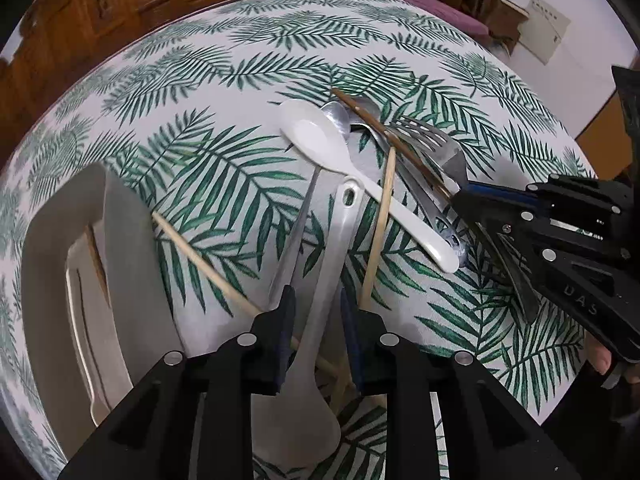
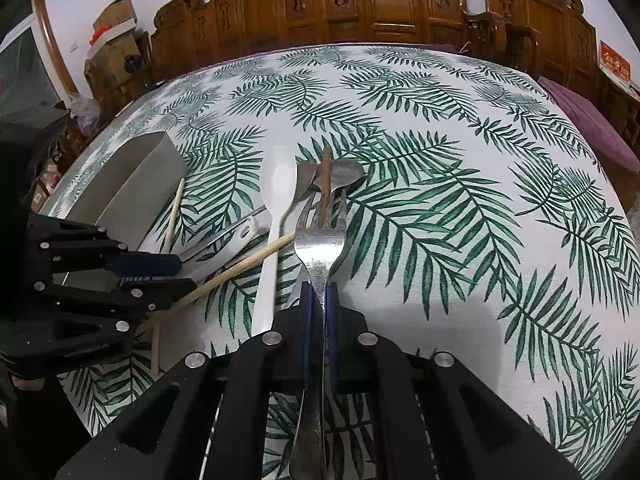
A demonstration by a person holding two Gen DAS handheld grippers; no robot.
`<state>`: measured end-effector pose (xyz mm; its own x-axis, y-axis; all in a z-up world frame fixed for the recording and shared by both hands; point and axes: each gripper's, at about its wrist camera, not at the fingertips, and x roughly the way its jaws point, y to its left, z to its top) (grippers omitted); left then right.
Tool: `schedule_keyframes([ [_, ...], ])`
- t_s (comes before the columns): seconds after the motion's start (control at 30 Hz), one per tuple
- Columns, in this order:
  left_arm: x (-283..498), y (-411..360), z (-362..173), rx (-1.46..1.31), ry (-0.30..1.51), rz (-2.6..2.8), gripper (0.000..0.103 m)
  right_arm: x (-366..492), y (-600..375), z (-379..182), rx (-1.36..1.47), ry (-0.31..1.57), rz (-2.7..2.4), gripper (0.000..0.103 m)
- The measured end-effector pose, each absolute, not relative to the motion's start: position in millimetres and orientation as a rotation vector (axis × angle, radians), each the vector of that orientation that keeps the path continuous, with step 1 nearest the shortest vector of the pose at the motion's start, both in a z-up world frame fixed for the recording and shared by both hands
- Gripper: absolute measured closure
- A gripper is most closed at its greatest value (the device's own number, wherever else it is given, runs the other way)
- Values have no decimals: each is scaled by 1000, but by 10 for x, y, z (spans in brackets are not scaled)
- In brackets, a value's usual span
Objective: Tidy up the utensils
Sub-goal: 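Lift the white spoon toward the tray with the left tool while the right tool lifts the fork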
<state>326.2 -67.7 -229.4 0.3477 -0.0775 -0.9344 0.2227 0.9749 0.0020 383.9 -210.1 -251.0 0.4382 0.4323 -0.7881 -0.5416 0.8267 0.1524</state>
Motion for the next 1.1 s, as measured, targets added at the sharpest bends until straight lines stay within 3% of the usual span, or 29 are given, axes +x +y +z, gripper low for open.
schedule_keyframes([
  [0.1, 3282, -707, -2291, 147, 1198, -213, 93, 3841, -2119, -2489, -124, 933, 610, 95],
  [0.2, 3283, -742, -2289, 174, 1186, -211, 96, 3824, -2116, -2455, -124, 923, 620, 95],
  [0.23, 3277, -742, -2272, 175, 1172, -206, 103, 3816, -2113, -2441, -125, 919, 624, 95],
  [0.67, 3390, -644, -2127, 101, 1124, -213, 103, 3814, -2154, -2377, -95, 901, 615, 95],
  [0.8, 3529, -693, -2185, 91, 1131, -221, 96, 3824, -2183, -2379, -94, 901, 616, 95],
  [0.93, 3629, -744, -2226, 71, 1135, -241, 77, 3834, -2204, -2382, -92, 902, 618, 95],
  [1.1, 3714, -779, -2270, 77, 1133, -227, 74, 3837, -2230, -2379, -84, 900, 621, 95],
])
